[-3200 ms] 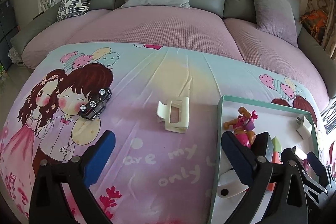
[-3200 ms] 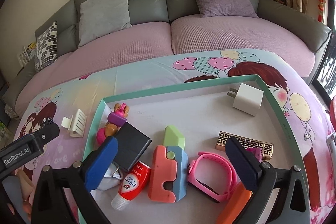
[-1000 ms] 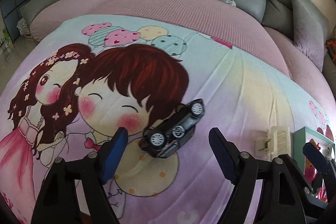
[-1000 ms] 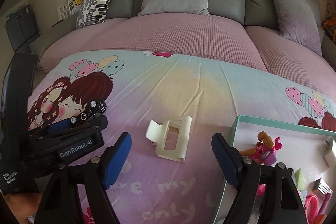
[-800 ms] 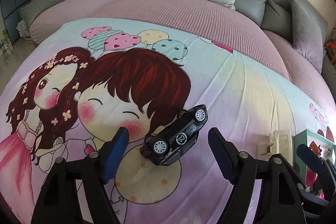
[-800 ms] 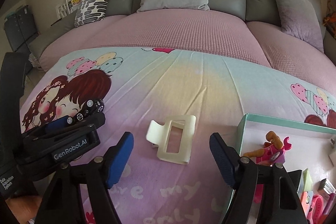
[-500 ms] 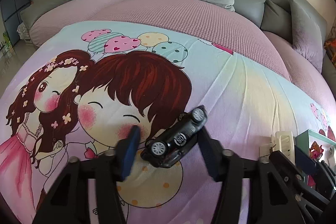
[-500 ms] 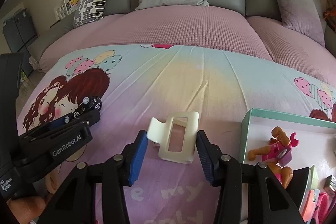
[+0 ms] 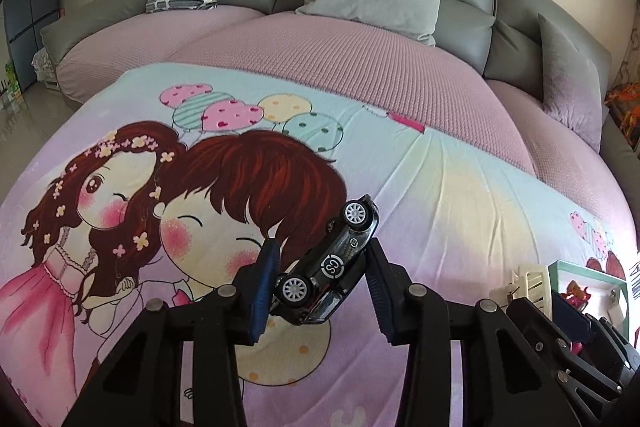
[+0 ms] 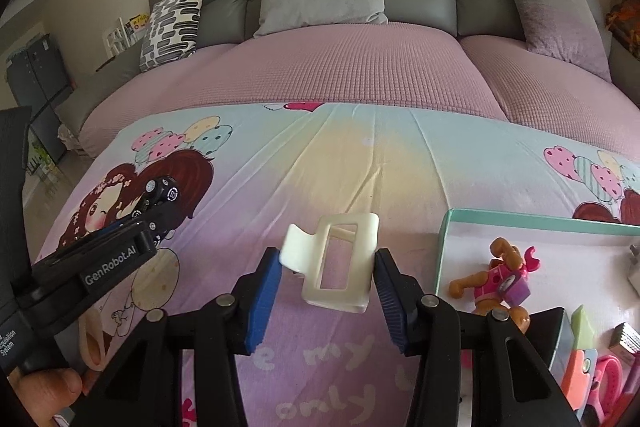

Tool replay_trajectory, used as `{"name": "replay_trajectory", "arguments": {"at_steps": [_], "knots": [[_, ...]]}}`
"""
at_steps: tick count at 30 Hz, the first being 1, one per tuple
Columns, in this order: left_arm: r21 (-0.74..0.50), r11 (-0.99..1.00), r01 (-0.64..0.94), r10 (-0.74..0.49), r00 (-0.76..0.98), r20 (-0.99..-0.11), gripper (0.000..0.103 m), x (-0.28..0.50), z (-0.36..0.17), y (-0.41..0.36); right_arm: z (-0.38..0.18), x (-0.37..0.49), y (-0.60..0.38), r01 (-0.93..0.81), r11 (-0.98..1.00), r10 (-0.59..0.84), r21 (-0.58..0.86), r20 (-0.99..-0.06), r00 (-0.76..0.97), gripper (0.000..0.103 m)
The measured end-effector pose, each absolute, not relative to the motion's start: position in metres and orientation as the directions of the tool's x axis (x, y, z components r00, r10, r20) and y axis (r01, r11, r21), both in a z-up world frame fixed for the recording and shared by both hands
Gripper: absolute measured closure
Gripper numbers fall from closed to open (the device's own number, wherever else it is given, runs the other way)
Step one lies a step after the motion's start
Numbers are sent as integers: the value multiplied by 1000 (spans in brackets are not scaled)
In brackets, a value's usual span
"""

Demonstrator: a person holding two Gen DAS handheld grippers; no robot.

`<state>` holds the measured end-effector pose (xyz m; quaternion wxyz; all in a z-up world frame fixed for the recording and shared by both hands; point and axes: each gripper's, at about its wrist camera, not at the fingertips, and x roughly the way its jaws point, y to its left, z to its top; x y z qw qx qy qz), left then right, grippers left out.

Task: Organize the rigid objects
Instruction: 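Carry the toy car and phone stand over the tray and lower them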

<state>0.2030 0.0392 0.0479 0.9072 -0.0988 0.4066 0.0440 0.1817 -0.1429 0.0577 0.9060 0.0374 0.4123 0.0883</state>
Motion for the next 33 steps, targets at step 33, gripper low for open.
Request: {"name": "replay_trajectory", "arguments": {"at_steps": [33], "knots": [[-140,965,221,-256,688,-679,58,89,117,-100,96,42,-278,192,977,-61,91,-744,665,52]]}}
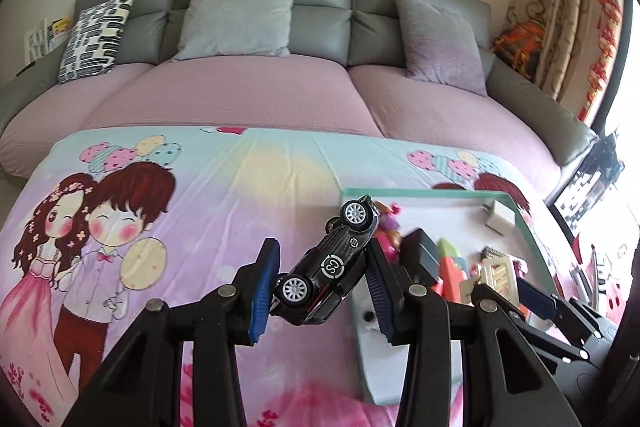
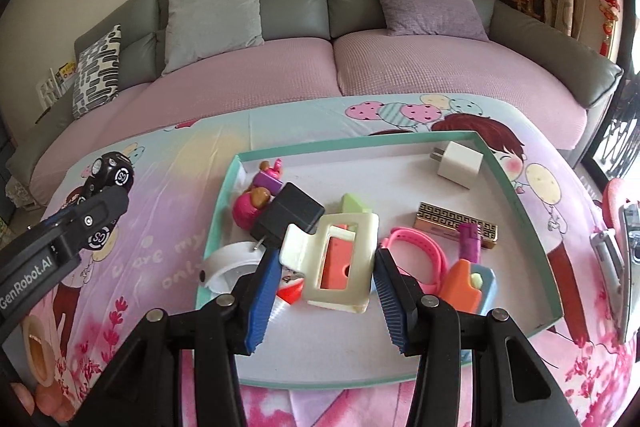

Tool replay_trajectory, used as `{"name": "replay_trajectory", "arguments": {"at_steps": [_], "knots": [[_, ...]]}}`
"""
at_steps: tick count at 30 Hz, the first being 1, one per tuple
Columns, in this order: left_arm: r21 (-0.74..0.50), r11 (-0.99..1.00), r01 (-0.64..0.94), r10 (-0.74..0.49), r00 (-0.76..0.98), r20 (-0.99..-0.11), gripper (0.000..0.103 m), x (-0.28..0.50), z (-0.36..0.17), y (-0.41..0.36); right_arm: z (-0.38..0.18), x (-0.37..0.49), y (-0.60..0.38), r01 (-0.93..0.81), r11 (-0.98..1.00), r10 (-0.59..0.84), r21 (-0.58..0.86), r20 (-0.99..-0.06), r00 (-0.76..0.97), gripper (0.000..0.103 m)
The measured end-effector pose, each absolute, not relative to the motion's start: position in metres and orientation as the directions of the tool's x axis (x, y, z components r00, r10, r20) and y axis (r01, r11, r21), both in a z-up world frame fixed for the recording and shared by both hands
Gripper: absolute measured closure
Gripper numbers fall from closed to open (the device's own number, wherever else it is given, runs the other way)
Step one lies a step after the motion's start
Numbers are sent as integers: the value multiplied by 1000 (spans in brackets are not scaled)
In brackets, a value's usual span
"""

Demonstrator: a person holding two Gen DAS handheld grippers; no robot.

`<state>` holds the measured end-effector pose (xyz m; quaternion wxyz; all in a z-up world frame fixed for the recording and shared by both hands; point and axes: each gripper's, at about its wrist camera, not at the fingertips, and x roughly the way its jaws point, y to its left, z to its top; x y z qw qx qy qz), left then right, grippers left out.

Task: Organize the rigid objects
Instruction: 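Carry the toy car and phone stand over the tray and lower them, then open both grippers to release the toy car and phone stand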

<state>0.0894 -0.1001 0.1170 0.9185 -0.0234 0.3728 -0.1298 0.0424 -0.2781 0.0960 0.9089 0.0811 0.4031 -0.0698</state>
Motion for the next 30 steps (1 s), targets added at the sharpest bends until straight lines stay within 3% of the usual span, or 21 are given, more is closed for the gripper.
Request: {"name": "replay_trajectory", "arguments": {"at_steps": [11,30], "knots": [[-86,939,332,-282,607,-742,58,72,95,-147,81,31,-295,209,976,-88,55,-781,618,52],[-143,921,361,-325,512,-795,58,78,70,-158,69,28,-301,202,978,-72,58,-810,581,52]]}}
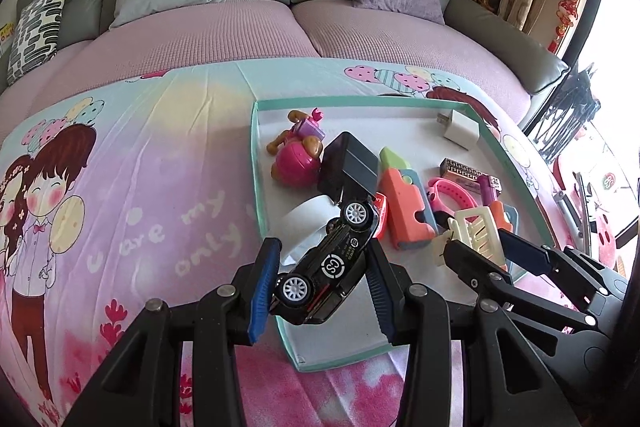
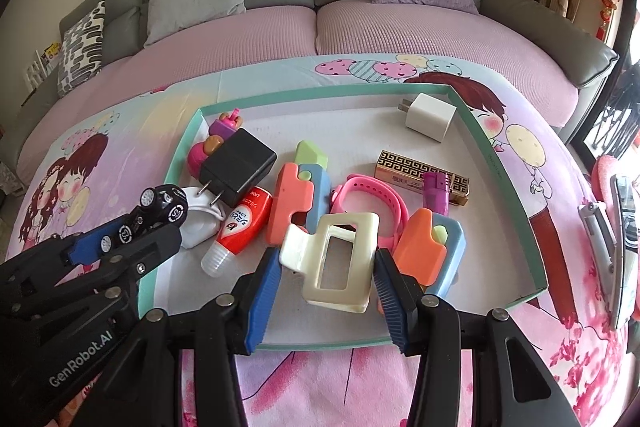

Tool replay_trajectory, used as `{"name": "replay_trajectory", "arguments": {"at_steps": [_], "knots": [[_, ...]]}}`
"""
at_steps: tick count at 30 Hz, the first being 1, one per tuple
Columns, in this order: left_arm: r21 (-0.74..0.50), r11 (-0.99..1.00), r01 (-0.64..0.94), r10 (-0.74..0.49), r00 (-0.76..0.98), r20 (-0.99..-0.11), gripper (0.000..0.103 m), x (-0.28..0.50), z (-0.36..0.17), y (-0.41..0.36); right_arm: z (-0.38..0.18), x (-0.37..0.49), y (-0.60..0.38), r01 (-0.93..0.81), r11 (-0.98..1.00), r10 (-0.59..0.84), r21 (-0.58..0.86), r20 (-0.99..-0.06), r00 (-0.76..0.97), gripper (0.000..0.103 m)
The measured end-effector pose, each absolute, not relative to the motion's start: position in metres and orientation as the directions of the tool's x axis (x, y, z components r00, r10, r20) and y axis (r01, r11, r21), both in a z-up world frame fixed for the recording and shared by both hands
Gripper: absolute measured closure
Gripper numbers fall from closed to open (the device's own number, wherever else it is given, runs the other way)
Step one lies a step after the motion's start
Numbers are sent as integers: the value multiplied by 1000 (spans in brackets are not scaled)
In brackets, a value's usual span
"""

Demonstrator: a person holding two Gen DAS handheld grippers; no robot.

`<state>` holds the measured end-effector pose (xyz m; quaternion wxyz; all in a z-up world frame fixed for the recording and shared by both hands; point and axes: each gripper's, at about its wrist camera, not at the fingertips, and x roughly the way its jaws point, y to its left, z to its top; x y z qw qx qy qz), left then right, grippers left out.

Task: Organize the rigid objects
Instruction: 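Open both grippers to release the toy car and phone stand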

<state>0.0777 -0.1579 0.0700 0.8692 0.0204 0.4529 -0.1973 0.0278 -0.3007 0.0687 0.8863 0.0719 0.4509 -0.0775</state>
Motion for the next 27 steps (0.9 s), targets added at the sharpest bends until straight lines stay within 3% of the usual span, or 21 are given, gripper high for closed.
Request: {"name": "replay_trajectory", "arguments": {"at_steps": [10,20,22,25,27], "knots": [[-137,931,338,-305,513,-802,54,76,71,-148,66,26,-302,200,977,-59,71,-815,577,52],[-119,957,266,-253,556,-792,27,68,76,-122,64,23,-302,205,976,-64,70,-811,582,50],[-120,963,243,-240,561,-793,27,67,74,-114,65,23,-302,206,976,-71,65,-804,590,43],[-136,969,209,-233,565,-792,27,66,72,-103,66,22,-301,206,976,-69,68,-801,594,42],[-130,974,184,-214,571,-793,24,65,70,-96,65,22,-300,207,976,-68,70,-802,594,32]]}}
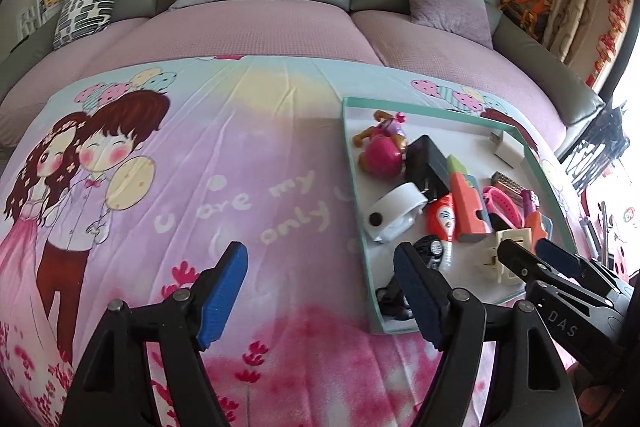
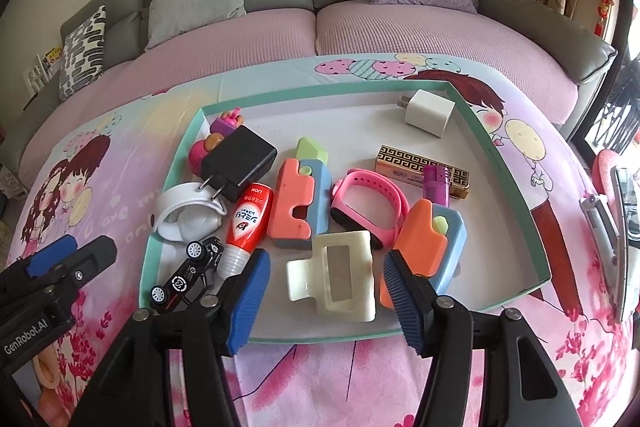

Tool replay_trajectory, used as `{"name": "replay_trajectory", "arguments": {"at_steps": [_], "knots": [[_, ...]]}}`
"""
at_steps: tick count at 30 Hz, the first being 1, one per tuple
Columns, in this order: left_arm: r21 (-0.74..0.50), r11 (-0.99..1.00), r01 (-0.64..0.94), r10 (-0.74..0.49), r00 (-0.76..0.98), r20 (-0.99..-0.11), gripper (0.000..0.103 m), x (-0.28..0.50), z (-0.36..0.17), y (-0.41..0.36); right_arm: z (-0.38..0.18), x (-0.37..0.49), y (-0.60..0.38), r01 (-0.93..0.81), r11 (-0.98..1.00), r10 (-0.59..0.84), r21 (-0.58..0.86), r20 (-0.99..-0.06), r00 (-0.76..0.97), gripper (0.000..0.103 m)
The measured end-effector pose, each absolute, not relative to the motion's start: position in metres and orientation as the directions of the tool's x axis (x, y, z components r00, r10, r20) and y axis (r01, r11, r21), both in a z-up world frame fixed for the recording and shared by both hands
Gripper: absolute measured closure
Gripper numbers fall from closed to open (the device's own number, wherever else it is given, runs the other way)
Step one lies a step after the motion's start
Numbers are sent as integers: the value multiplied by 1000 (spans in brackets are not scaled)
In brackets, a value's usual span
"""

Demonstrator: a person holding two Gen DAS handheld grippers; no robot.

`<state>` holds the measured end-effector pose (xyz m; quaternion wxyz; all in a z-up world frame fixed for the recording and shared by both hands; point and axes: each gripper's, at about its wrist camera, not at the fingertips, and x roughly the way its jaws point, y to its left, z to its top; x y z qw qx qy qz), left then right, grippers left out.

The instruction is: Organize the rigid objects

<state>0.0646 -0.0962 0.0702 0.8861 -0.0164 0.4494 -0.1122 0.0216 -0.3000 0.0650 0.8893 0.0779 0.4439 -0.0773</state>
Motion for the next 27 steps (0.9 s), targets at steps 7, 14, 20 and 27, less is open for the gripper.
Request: {"name": "replay_trajectory", "arguments": {"at_steps": [7,14,20,27], "knots": [[-117,988,102,-154,576,-803,8,61,63,-76,66,15,-297,199,976,-47,93,-795,605,22],[-108,993,53,-118,595,-795,8,56,61,-61,65,7,-294,197,974,-33,114,-787,617,10],[-119,993,21,-107,621,-777,8,48,60,-52,66,-2,-288,192,977,-50,93,-777,627,0],[-123,992,26,-112,631,-768,7,39,61,-50,62,-8,-282,188,979,-53,81,-787,615,0]]}}
